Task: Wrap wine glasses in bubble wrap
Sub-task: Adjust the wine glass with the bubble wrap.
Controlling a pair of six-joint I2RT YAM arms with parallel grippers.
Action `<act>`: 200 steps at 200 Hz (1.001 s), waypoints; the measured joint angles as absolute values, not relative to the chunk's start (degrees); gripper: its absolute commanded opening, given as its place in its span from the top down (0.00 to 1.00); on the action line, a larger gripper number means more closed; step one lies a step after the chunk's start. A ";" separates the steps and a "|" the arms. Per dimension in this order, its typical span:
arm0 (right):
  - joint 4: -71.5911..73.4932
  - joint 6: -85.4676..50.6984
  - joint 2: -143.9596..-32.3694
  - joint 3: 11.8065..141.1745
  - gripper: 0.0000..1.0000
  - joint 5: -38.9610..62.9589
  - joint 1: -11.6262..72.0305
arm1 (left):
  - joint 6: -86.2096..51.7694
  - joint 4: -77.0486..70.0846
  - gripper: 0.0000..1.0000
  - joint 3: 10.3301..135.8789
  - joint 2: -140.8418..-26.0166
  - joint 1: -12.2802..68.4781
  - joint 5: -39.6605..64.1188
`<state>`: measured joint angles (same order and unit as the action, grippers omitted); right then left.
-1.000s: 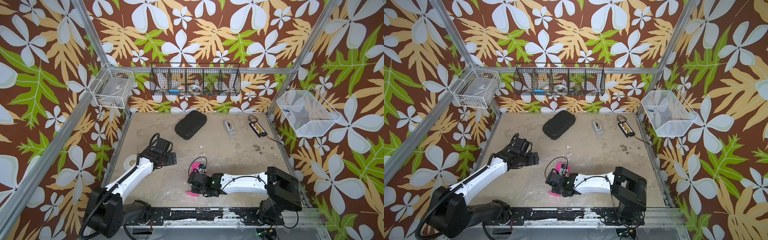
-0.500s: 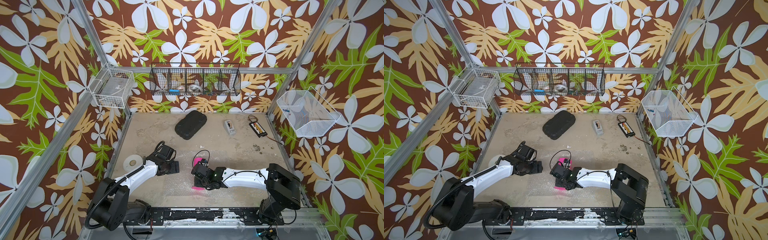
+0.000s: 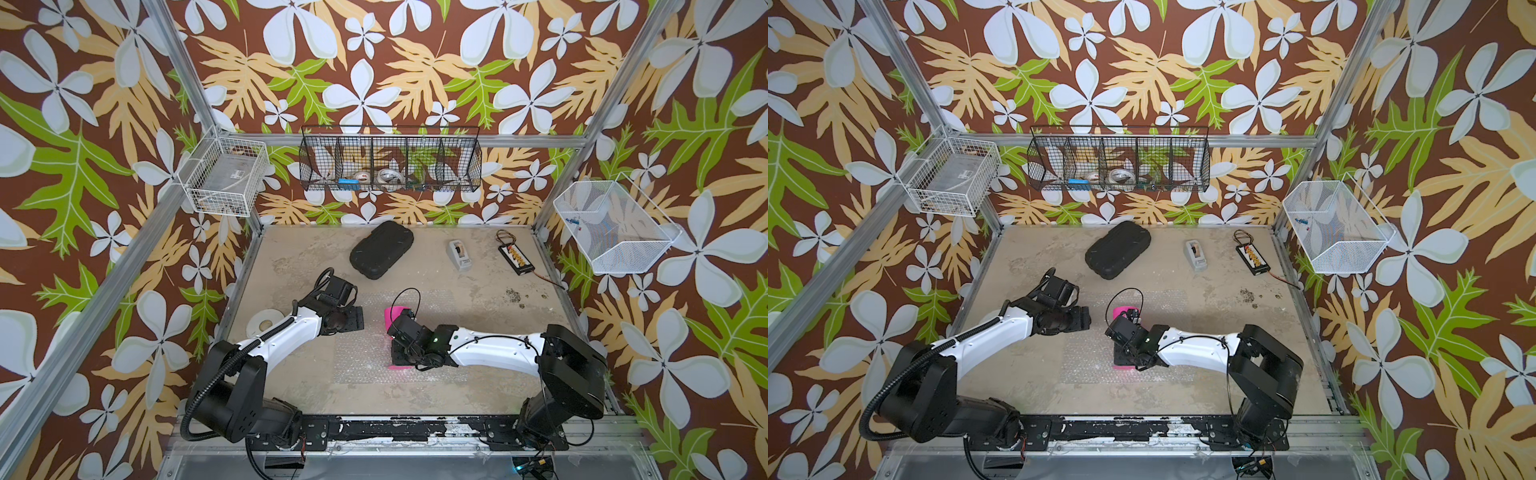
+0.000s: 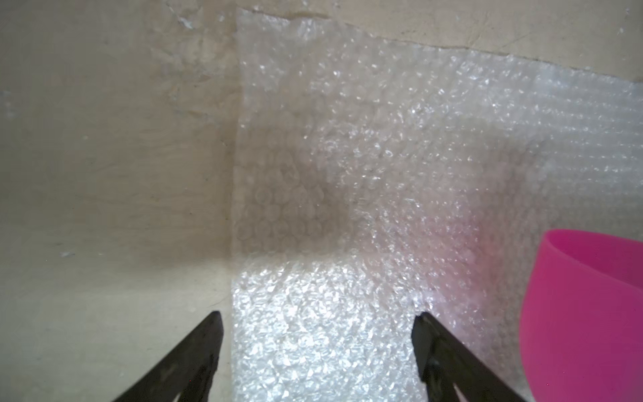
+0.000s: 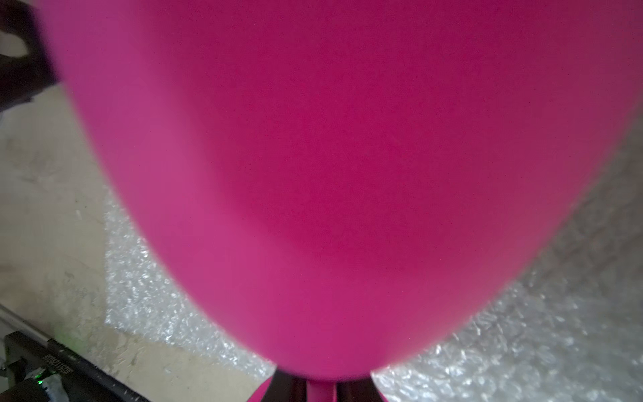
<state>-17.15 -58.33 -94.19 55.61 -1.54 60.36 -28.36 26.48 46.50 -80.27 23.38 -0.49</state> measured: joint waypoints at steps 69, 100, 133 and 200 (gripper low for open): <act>-16.32 -56.75 -97.73 57.80 0.81 0.23 60.95 | -27.62 26.61 0.47 40.51 -78.87 20.73 2.20; -15.55 -55.75 -99.46 58.78 0.79 0.84 59.99 | -28.25 25.96 0.53 39.79 -79.85 20.73 3.75; -14.59 -54.81 -100.33 59.24 0.76 1.50 59.64 | -28.36 25.34 0.64 39.57 -80.93 20.73 4.78; -14.22 -54.92 -97.47 58.92 0.69 3.20 59.57 | -29.10 24.12 0.83 38.50 -80.79 20.73 6.98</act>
<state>-14.22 -54.92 -97.47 58.92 3.20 59.57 -29.10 24.12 38.50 -80.79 20.73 6.98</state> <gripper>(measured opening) 0.291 0.210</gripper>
